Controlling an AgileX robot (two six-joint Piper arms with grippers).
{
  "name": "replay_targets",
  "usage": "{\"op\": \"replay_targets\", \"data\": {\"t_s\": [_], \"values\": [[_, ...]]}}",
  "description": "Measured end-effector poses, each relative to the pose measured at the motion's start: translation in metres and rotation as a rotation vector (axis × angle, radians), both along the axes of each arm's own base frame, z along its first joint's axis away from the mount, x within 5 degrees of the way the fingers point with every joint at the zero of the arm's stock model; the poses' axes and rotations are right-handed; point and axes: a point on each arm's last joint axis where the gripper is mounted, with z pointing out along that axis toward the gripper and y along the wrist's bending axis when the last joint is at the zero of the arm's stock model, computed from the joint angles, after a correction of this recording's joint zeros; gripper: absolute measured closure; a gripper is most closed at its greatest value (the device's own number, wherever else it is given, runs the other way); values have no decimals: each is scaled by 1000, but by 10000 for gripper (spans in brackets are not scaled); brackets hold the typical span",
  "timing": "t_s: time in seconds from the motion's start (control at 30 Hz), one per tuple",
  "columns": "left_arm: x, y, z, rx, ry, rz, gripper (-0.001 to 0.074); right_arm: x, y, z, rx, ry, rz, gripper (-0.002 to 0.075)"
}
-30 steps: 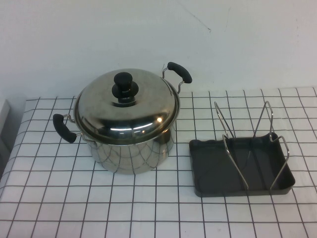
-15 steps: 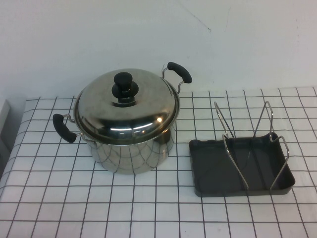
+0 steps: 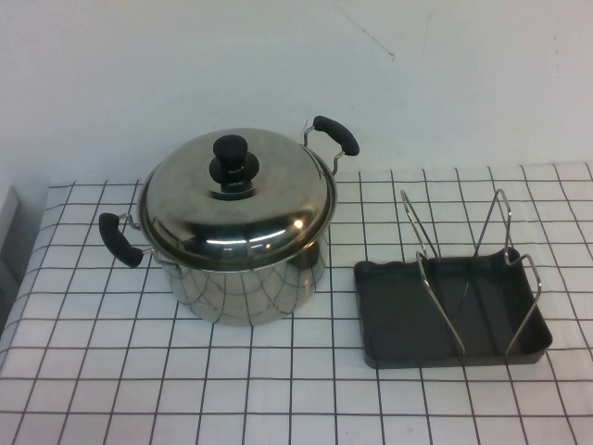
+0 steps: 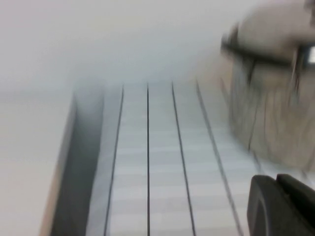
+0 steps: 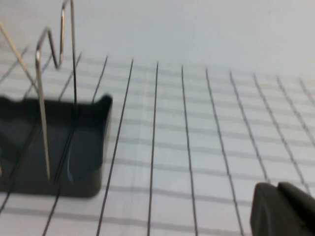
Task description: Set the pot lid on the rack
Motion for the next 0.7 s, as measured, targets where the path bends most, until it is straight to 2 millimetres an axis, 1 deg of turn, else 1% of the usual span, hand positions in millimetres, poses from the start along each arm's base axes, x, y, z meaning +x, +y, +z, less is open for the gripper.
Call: {"op": "replay_targets", "data": {"t_s": [0.07, 0.17, 0.33, 0.4, 0.57, 0.7], "values": [[1, -1, 10, 0, -112, -6, 737, 2, -1, 9, -6, -101, -6, 729], [0, -2, 29, -8, -324, -18, 737, 3, -2, 25, -17, -281, -17, 729], [-10, -3, 59, -23, -669, -41, 737, -2, -3, 55, -35, -613, -38, 729], [-14, -4, 67, -28, -769, -48, 737, -6, -4, 64, -40, -720, -45, 729], [-25, -4, 79, -42, -950, -62, 737, -15, -6, 80, -44, -921, -75, 729], [-31, -5, 84, -45, -1029, -74, 737, -18, -9, 82, -33, -962, -119, 729]]}}
